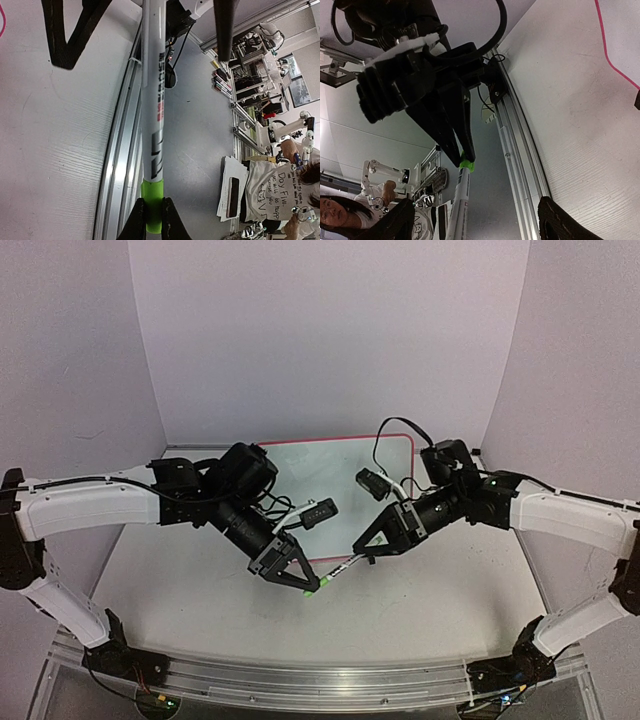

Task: Write a sentence on the whiteboard
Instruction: Pass from the left arm to the right

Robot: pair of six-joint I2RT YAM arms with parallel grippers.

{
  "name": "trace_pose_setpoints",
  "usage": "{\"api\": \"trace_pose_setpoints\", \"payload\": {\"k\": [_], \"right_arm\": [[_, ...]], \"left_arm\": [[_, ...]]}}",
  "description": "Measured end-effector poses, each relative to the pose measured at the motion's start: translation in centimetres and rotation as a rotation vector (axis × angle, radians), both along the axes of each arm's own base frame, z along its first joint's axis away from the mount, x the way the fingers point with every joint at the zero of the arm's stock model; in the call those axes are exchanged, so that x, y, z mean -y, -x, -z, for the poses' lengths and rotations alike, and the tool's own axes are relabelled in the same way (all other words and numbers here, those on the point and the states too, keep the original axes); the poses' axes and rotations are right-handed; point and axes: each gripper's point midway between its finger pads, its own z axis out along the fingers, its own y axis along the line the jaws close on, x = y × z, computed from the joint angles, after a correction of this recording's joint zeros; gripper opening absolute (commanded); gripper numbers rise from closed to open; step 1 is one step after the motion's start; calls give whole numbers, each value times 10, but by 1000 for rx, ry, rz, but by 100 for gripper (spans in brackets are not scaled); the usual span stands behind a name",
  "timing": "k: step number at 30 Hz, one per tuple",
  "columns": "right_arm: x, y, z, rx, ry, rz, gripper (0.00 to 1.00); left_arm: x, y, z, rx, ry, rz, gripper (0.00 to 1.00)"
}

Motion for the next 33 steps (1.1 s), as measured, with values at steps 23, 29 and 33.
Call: {"api": "trace_pose_setpoints", "payload": {"k": [23,29,33], "right_arm": [[-16,33,13,-10,12,-130,63],[-17,35,13,-4,12,-139,62],[-17,36,14,-7,15,-141,61]], "left_arm": [[10,6,21,-73,-76,112,0],[11,5,17,-64,-68,117,0],[12,5,20,-63,-72,120,0]]}}
